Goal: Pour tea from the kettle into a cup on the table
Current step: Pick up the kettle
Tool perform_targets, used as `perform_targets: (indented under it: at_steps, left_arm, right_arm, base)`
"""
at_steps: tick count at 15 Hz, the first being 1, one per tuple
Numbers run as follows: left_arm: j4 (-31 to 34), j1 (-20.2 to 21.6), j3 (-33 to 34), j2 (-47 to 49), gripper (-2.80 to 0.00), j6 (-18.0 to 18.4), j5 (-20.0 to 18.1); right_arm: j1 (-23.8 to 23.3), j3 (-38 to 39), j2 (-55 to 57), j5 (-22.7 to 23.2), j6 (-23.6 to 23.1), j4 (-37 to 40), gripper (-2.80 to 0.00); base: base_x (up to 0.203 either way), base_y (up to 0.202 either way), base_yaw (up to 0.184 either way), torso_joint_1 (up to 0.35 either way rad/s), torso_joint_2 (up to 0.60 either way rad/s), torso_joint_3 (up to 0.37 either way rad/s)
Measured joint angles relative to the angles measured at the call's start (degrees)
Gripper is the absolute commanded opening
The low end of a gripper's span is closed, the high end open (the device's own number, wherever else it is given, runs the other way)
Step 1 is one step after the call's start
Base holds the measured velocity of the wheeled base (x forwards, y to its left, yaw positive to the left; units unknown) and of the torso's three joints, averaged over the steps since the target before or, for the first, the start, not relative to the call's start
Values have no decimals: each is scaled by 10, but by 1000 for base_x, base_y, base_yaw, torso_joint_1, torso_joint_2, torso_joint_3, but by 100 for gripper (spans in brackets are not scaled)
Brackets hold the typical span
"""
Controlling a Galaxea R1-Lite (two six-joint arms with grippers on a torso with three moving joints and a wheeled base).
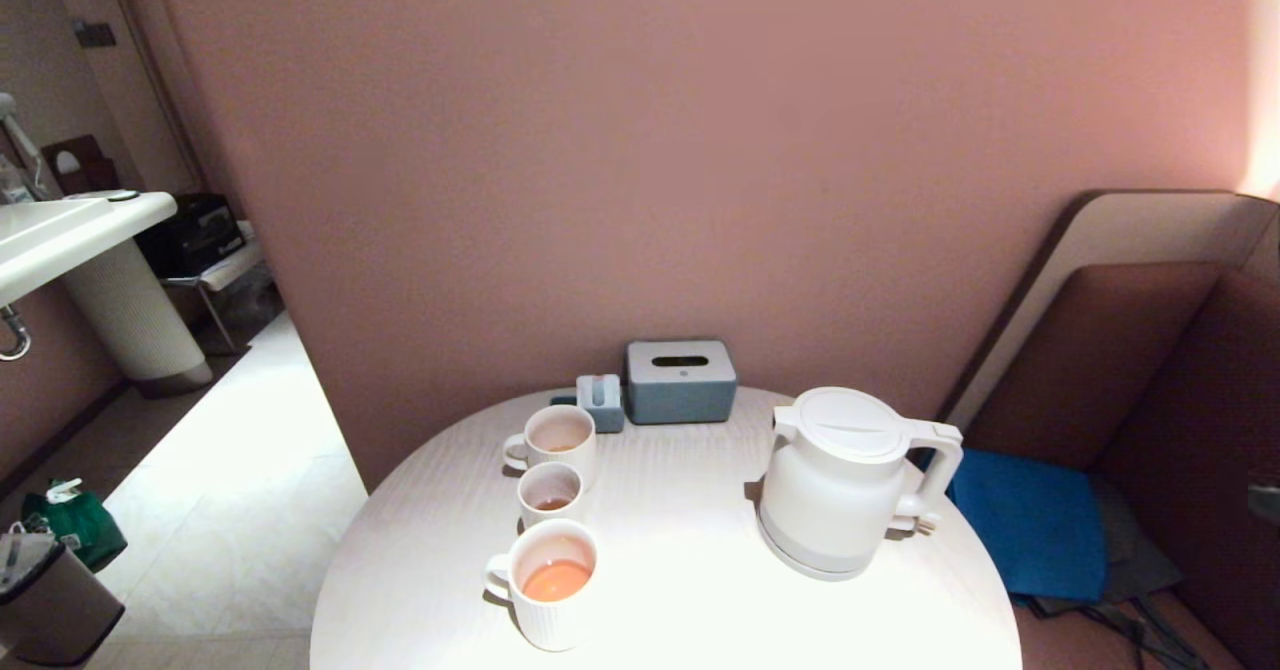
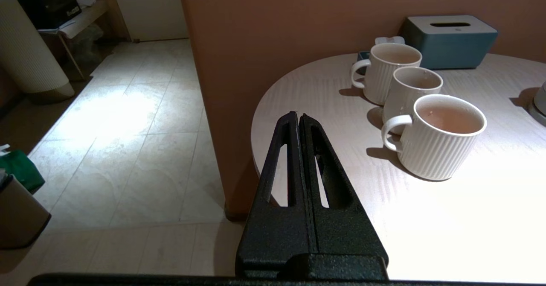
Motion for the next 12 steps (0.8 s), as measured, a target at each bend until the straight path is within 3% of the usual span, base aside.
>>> perform_targets:
  at_steps: [3,7,9,12]
  left_arm:
    - [0,0,0,0,-280,0,0]
    - [0,0,0,0,-280,0,0]
    - [0,0,0,0,-280,0,0]
    - [0,0,0,0,-280,0,0]
  right_arm:
    - [1,-12,113,-7,9,55,-280]
    - [16,-3,240,19,76,58,-280]
    - [44,32,277,50,83,10,-280]
    - [84,97,329,44,83,-122,-280]
  base:
    - [0,0,0,0,0,0]
    - [0,0,0,0,0,0]
    - [0,0,0,0,0,0]
    - [0,0,0,0,0,0]
